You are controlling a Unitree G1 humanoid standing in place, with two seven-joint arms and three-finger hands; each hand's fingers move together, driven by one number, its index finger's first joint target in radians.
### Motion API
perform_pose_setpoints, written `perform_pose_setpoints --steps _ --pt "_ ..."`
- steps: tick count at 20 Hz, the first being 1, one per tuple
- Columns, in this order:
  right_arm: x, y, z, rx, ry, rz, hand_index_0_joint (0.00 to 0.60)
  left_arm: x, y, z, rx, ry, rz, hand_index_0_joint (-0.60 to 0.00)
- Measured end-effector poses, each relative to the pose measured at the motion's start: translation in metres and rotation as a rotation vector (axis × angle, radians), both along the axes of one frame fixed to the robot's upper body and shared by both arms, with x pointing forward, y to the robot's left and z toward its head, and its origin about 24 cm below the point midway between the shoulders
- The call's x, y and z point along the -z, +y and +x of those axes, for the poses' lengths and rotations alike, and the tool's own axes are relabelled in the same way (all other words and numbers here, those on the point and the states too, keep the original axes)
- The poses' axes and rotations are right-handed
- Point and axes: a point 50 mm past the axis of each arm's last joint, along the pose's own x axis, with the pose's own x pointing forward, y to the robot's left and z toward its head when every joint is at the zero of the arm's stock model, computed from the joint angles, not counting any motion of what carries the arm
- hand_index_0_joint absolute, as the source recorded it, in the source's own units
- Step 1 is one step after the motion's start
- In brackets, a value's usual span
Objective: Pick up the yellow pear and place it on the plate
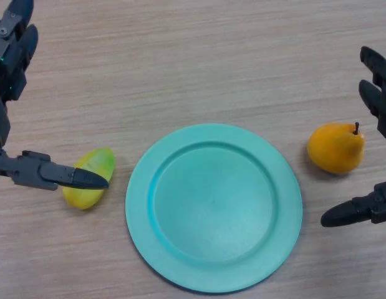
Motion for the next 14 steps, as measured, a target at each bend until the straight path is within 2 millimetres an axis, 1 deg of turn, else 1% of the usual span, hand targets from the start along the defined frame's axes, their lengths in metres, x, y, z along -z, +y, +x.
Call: perform_pose_setpoints --steps 8,12,14 --pt "0.001 -0.001 0.001 0.002 0.003 0.003 0.000 0.001 0.000 0.000 0.001 0.003 0.000 0.000" --pt "0.006 -0.006 0.009 0.011 -0.004 0.000 0.000 0.002 0.000 -0.002 0.000 0.008 -0.002 0.000" --pt "0.005 -0.009 0.015 0.015 -0.012 -0.005 0.000 0.002 -0.001 -0.003 0.024 0.042 -0.050 0.000"
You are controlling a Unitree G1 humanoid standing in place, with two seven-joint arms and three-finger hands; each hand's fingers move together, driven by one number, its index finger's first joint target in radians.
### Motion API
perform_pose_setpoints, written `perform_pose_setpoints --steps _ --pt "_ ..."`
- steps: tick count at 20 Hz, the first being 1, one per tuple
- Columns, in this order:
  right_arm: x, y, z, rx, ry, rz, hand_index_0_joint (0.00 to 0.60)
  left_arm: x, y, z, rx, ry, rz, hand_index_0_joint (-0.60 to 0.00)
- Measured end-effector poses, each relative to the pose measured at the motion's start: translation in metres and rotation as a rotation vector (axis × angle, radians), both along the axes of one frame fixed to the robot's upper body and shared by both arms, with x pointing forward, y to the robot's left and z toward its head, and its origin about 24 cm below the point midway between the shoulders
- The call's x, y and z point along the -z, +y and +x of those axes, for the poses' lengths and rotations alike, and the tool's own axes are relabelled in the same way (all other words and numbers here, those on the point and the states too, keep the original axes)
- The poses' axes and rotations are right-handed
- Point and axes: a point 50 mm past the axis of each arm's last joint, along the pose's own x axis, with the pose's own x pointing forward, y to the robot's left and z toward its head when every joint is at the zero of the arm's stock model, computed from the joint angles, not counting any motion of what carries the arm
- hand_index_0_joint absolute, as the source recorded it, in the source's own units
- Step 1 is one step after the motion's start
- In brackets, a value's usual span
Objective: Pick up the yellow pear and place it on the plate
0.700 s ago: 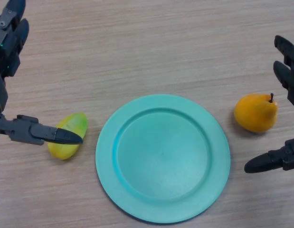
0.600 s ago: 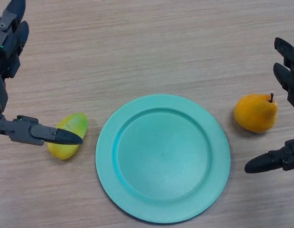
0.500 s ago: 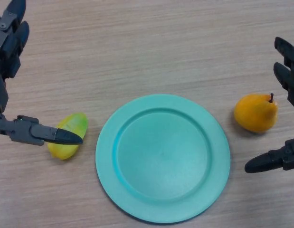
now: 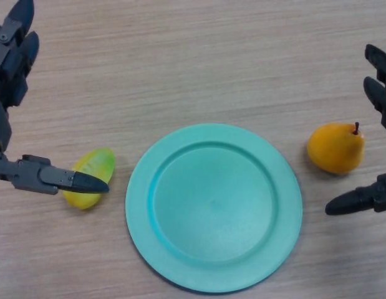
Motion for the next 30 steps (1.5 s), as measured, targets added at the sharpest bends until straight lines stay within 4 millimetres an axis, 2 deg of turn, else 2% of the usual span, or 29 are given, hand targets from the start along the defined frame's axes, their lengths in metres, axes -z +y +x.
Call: perform_pose_setpoints --steps 2,8,11,15,17,26,27,28,29,30 --pt "0.004 -0.002 0.008 -0.020 -0.006 0.035 0.000 0.004 0.000 0.001 0.017 0.055 -0.043 0.000" --pt "0.031 -0.023 0.035 0.052 0.032 0.029 0.000 0.012 0.004 -0.004 0.013 0.098 -0.079 0.000" --pt "0.038 -0.028 0.049 0.055 0.015 0.032 0.000 0.003 0.011 -0.010 0.005 0.055 -0.108 0.000" --pt "0.059 -0.038 0.060 0.088 0.032 0.025 0.000 -0.001 0.014 -0.014 0.003 0.037 -0.126 0.000" --pt "0.069 -0.041 0.067 0.115 0.045 -0.038 0.000 0.000 0.014 -0.014 0.005 0.048 -0.128 0.000" --pt "0.101 -0.045 0.083 0.132 0.111 -0.095 0.000 0.000 0.009 -0.011 0.020 0.055 -0.126 0.000" --pt "0.103 -0.046 0.085 0.136 0.120 -0.093 0.098 0.000 0.009 -0.011 0.016 0.057 -0.121 0.000" --pt "0.103 -0.045 0.086 0.134 0.120 -0.110 0.101 0.001 0.009 -0.011 0.016 0.057 -0.121 0.000" --pt "0.102 -0.043 0.088 0.124 0.114 -0.113 0.147 0.001 0.009 -0.011 0.016 0.058 -0.122 0.000" --pt "0.102 -0.042 0.089 0.118 0.114 -0.117 0.247 0.001 0.009 -0.011 0.015 0.059 -0.123 0.000"
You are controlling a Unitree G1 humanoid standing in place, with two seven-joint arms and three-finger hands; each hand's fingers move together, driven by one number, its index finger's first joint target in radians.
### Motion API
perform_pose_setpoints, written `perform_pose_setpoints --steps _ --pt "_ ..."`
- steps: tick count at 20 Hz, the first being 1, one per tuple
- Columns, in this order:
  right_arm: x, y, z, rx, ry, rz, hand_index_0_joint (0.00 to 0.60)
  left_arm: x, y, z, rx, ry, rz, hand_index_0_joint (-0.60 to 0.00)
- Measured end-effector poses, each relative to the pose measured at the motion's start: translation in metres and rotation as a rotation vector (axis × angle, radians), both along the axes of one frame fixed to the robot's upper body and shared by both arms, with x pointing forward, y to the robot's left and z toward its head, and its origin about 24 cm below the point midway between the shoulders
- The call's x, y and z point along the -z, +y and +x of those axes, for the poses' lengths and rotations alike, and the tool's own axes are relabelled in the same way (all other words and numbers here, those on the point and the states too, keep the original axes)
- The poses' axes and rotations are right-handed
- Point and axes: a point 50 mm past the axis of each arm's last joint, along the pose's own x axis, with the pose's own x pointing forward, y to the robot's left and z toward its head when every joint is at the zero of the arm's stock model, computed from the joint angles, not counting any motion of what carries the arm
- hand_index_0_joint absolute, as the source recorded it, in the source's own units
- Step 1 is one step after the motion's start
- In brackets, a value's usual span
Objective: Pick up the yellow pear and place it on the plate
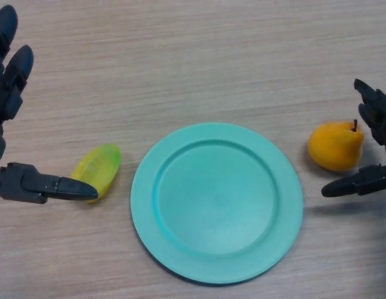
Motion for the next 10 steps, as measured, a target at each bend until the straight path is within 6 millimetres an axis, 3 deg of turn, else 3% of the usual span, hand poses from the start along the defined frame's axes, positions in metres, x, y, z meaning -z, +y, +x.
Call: perform_pose_setpoints --steps 1,3,5,7,10 --pt "0.000 0.001 0.001 -0.004 0.003 0.000 0.397 0.000 0.000 0.000 -0.005 0.002 0.003 0.000" --pt "0.006 0.002 0.001 0.030 0.017 0.016 0.590 0.004 0.002 0.002 -0.015 0.014 -0.009 0.000" --pt "0.014 0.009 0.001 0.035 0.040 0.031 0.600 0.006 0.004 0.001 -0.041 0.019 -0.018 0.000" --pt "0.011 0.012 0.005 0.039 0.011 -0.067 0.600 0.006 0.007 0.000 -0.053 0.019 -0.019 0.000" --pt "0.008 0.012 0.006 0.067 -0.005 -0.082 0.600 0.008 0.008 -0.001 -0.059 0.027 -0.018 0.000"
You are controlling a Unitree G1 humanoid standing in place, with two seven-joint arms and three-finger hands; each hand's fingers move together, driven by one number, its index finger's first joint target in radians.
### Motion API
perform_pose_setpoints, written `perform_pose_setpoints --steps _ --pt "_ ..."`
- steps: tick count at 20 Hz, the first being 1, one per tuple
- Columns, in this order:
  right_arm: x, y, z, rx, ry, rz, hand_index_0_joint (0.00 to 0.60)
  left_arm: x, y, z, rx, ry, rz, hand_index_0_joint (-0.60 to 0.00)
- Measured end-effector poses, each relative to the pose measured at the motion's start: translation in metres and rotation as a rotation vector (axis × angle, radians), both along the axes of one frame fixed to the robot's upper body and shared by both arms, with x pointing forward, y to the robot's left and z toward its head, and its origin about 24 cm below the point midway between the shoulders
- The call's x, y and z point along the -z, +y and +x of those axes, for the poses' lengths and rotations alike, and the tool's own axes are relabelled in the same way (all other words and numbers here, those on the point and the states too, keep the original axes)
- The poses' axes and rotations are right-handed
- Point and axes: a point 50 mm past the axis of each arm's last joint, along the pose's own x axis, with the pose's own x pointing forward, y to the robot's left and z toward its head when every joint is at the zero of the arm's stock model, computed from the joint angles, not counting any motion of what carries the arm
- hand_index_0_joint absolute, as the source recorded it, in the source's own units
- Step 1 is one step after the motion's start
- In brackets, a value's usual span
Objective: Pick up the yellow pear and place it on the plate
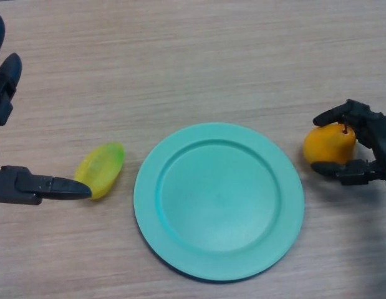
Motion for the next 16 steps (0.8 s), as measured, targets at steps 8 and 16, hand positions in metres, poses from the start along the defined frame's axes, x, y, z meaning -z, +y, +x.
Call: perform_pose_setpoints --steps 8,16 --pt "-0.048 0.008 0.008 0.020 -0.211 0.007 0.600 0.001 0.002 -0.002 -0.023 0.004 0.021 0.000" --pt "-0.047 0.088 -0.023 -0.165 -0.090 0.282 0.600 -0.001 -0.002 -0.003 -0.006 -0.007 0.026 0.000"
